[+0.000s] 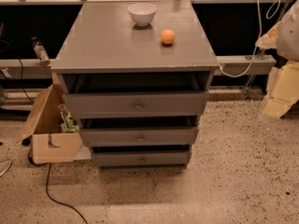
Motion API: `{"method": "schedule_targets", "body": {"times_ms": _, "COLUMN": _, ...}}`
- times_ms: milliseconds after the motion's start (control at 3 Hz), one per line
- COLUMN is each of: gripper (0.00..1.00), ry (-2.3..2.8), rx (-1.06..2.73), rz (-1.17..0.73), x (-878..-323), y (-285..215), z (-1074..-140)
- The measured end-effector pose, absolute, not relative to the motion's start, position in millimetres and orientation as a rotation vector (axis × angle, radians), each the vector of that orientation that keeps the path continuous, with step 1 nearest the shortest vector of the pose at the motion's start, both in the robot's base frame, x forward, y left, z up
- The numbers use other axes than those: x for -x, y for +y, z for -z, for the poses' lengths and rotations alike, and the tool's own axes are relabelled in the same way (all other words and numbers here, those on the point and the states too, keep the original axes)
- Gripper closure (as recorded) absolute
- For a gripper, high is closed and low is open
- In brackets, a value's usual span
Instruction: Open middle drawer
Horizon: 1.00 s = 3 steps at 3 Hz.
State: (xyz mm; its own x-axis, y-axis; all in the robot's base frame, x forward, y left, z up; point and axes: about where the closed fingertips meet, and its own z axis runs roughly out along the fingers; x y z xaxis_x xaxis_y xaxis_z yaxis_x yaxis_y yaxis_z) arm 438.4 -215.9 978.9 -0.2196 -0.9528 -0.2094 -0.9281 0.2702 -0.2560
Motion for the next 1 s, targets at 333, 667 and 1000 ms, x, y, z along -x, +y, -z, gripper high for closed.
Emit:
{"method": "schedule_targets", "body": {"times_ms": 333, "gripper": 0.0, "ry": 2.224, "rx": 1.719, "rz": 0.108, "x": -438.4, "y": -215.9, "z": -978.9}}
{"method": "schedule_targets", "body": {"times_ms": 667, "gripper": 0.0, "ry": 2.225, "rx": 1.733, "rz": 0.011, "x": -432.2, "y": -205.1, "z": -952.1}}
{"method": "schedule_targets", "body": {"times_ms": 1000, "gripper": 0.0, "ry": 2.219, "rx": 1.71, "rz": -0.147, "x": -420.6, "y": -176.9, "z": -908.0}}
